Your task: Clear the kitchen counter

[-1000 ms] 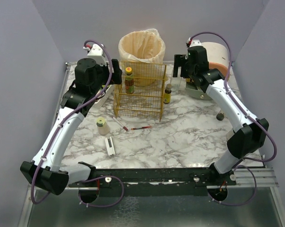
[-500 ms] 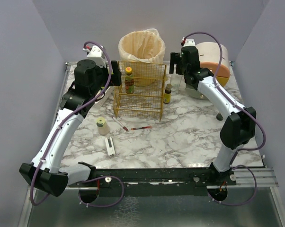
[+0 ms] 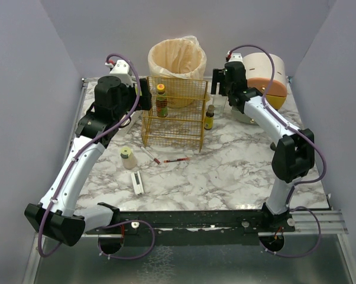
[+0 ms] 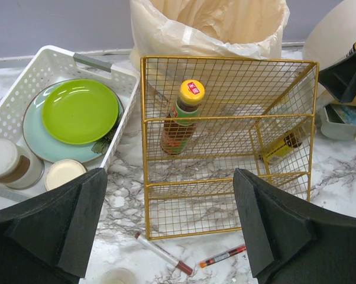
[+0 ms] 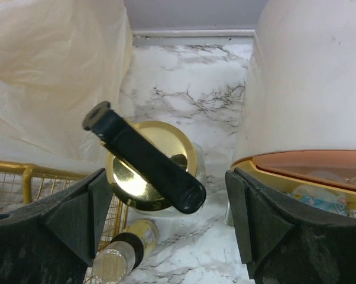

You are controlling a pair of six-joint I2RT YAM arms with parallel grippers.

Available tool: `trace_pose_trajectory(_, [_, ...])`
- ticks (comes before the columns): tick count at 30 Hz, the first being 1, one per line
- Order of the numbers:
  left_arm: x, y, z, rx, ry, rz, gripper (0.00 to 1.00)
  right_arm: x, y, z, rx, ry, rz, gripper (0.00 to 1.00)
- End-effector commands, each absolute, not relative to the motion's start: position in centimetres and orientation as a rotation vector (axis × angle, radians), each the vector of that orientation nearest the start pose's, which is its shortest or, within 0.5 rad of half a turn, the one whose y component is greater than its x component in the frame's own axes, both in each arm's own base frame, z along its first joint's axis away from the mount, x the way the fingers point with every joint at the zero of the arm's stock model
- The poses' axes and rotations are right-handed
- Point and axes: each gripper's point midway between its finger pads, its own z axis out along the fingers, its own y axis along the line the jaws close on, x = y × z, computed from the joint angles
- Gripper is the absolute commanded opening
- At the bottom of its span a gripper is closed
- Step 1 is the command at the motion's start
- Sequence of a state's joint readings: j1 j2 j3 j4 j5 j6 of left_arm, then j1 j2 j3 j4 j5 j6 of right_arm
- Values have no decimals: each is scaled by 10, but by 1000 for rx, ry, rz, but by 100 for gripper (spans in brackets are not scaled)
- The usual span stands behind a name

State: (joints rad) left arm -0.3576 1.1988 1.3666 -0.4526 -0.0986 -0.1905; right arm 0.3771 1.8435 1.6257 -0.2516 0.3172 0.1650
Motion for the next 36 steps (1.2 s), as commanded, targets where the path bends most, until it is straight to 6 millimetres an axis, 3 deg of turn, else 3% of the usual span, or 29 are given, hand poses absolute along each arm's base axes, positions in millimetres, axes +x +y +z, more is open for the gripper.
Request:
trace_pose_trajectory(1, [357, -119, 355, 70, 1847, -272, 95, 530, 151, 209, 12, 2020, 21, 83])
trace_pose_trajectory(12, [356, -122, 353, 67, 1856, -292, 95, 535, 156, 181, -16, 2064, 42, 79])
trace_pose_trajectory(20, [357, -122, 352, 65, 1858, -291, 95, 532, 156, 178, -25, 2070, 49, 65])
trace_pose_trajectory(28, [358, -122, 352, 63, 1859, -290, 95, 524, 143, 225, -15, 1976, 12, 43])
trace_pose_trajectory(36, [359, -121, 353, 62, 1855, -287, 95, 509, 125, 315, 18, 1808, -21, 1])
